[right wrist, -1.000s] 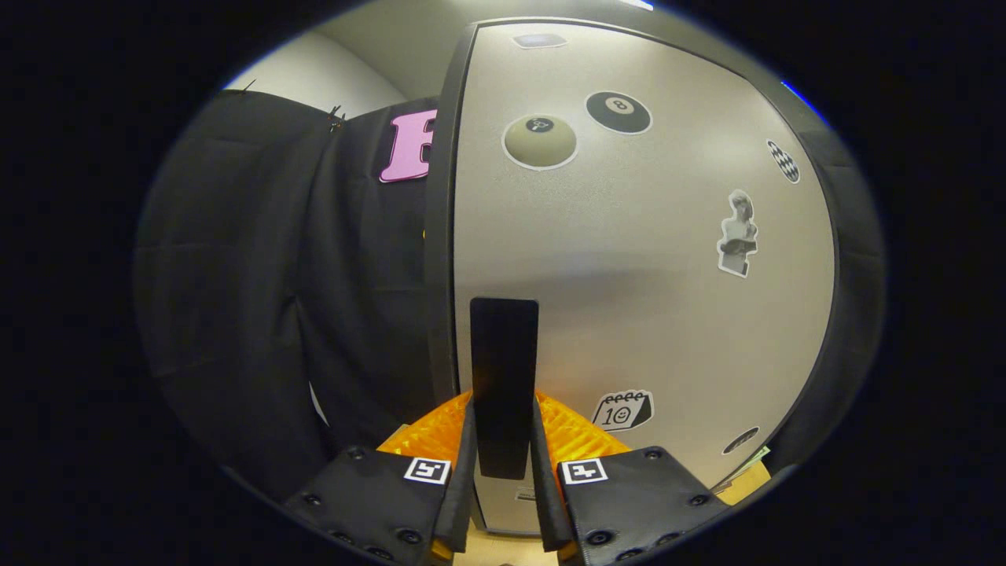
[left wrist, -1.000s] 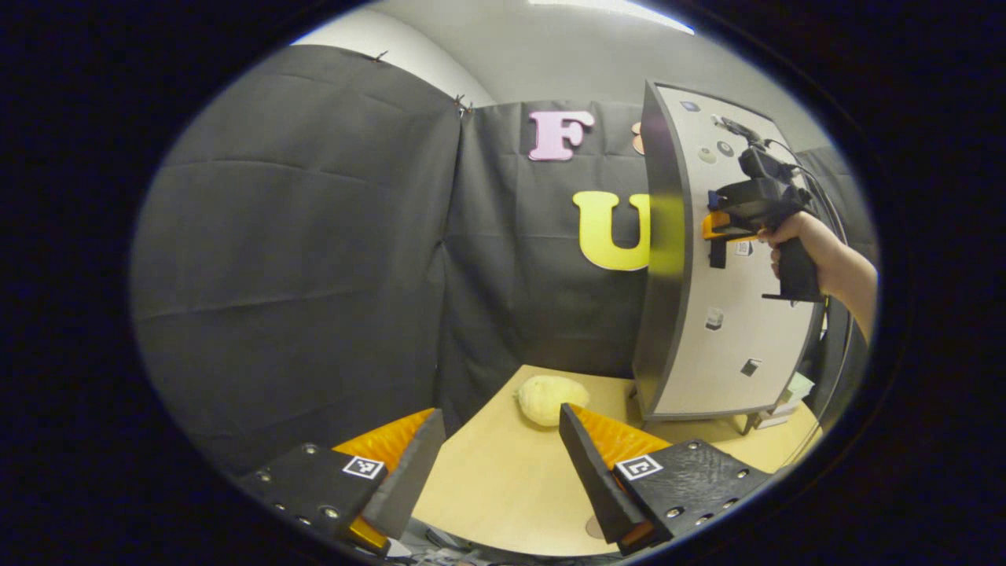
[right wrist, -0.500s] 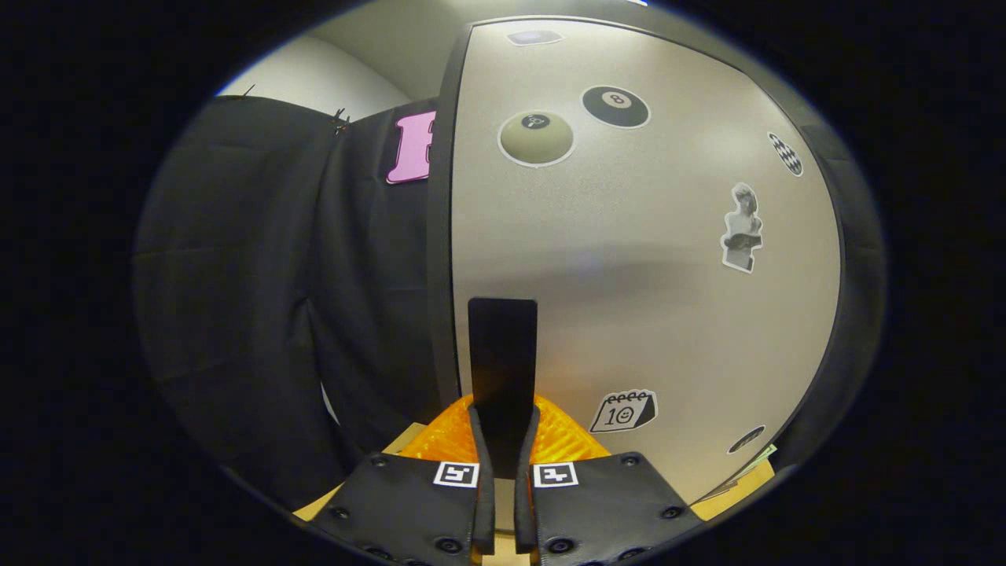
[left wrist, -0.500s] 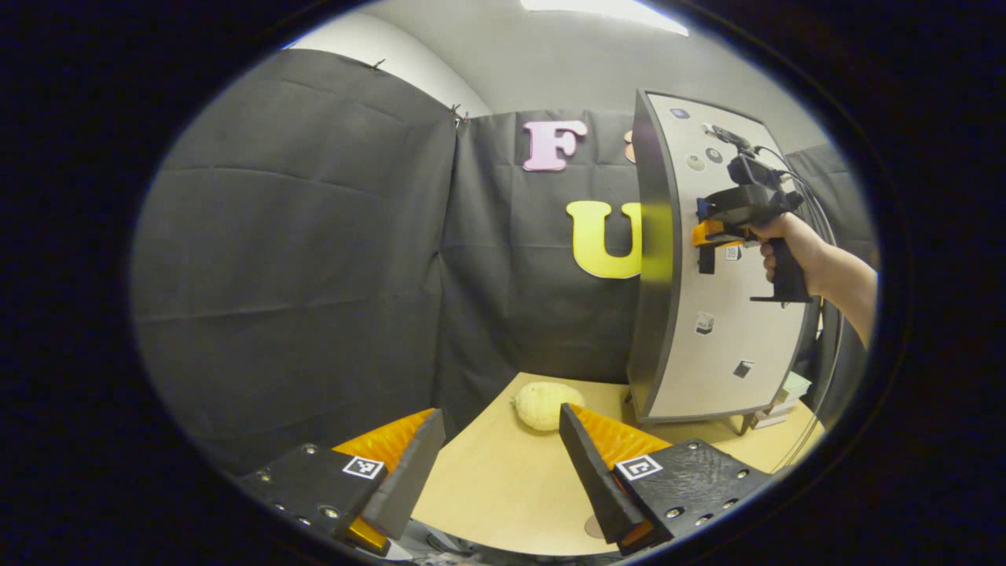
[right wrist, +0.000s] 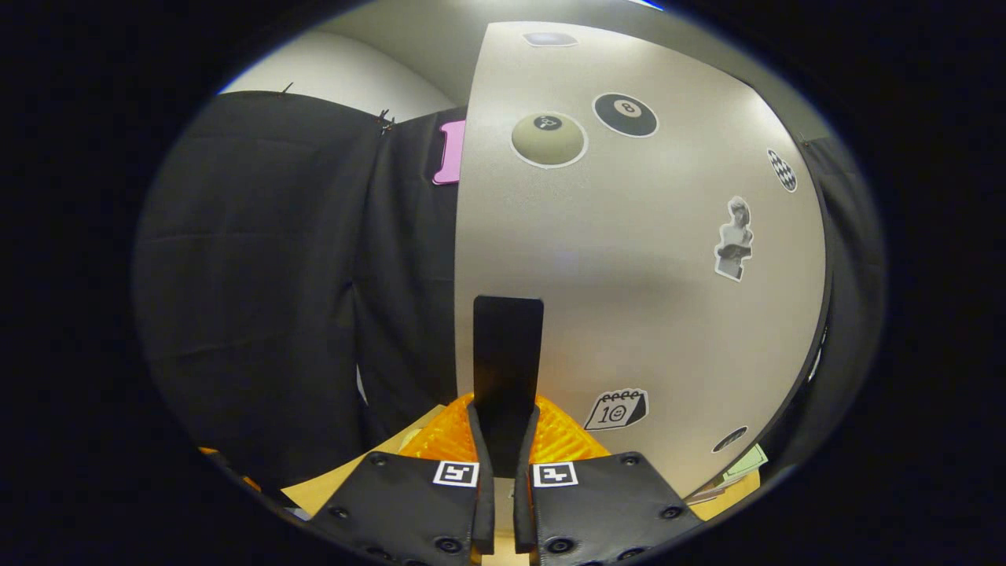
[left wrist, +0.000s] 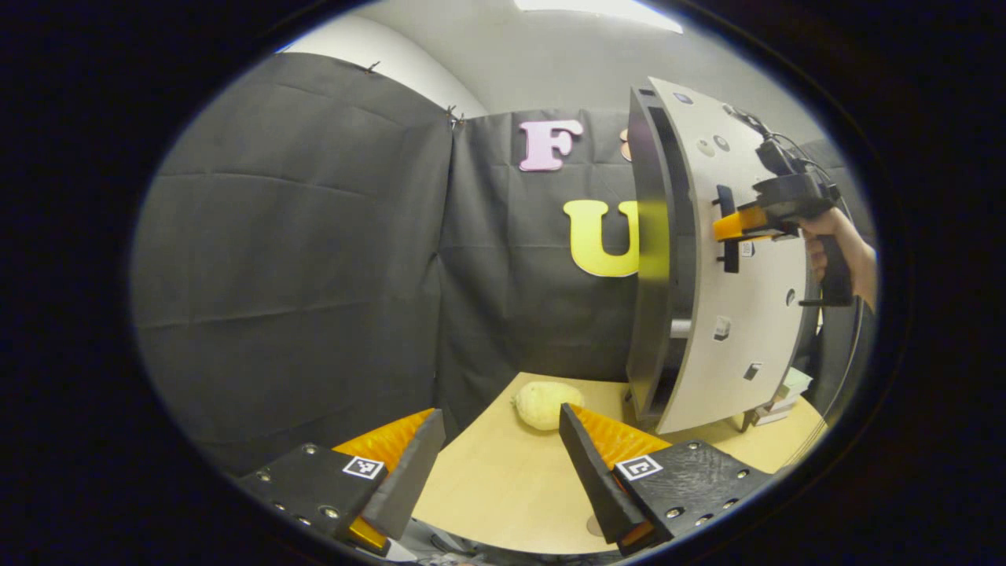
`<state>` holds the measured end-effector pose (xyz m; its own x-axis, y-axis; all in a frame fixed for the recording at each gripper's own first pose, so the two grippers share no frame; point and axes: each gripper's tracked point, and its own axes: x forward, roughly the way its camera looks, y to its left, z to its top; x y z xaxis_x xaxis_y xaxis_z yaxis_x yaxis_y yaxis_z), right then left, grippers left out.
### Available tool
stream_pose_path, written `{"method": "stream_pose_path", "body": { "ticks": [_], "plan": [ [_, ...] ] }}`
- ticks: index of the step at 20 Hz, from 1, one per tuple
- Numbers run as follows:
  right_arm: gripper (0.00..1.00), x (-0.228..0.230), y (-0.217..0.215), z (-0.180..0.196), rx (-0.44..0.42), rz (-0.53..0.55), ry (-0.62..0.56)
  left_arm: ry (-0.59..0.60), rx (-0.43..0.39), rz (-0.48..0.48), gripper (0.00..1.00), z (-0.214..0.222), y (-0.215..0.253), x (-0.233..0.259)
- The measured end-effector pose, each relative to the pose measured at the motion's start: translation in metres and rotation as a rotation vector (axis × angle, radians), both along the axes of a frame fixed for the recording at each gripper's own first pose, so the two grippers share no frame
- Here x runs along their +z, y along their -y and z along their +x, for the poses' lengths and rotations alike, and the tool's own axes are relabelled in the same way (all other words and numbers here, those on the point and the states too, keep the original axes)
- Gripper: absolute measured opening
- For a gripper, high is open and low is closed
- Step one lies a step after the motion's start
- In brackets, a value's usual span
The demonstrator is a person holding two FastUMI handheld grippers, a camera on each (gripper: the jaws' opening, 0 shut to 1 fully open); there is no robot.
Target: Open the cabinet door with the right hand, grasp the bottle in the cabinet with the left hand and place it on the coaster, then close the cabinet door with the right hand.
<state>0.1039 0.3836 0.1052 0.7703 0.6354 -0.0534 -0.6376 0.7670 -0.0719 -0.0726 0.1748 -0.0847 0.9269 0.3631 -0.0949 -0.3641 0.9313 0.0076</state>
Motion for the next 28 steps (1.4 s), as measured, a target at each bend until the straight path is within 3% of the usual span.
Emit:
{"method": "stream_pose_path", "body": {
  "ticks": [5, 12, 27, 28],
  "plan": [
    [0.11, -0.002, 0.018, -0.013, 0.038, 0.0, -0.002, 0.005, -0.014, -0.003, 0.91, -0.003, 0.004, 0.001],
    [0.09, -0.005, 0.045, -0.021, 0.04, 0.026, -0.012, 0.013, -0.113, 0.04, 0.91, 0.005, 0.053, 0.012],
    [0.07, -0.008, 0.117, -0.037, -0.124, 0.099, -0.014, -0.002, -0.311, 0.024, 0.89, 0.036, 0.142, 0.007],
    [0.11, -0.008, 0.122, -0.037, -0.139, 0.099, -0.01, -0.002, -0.326, 0.024, 0.91, 0.041, 0.149, 0.008]
  ]
}}
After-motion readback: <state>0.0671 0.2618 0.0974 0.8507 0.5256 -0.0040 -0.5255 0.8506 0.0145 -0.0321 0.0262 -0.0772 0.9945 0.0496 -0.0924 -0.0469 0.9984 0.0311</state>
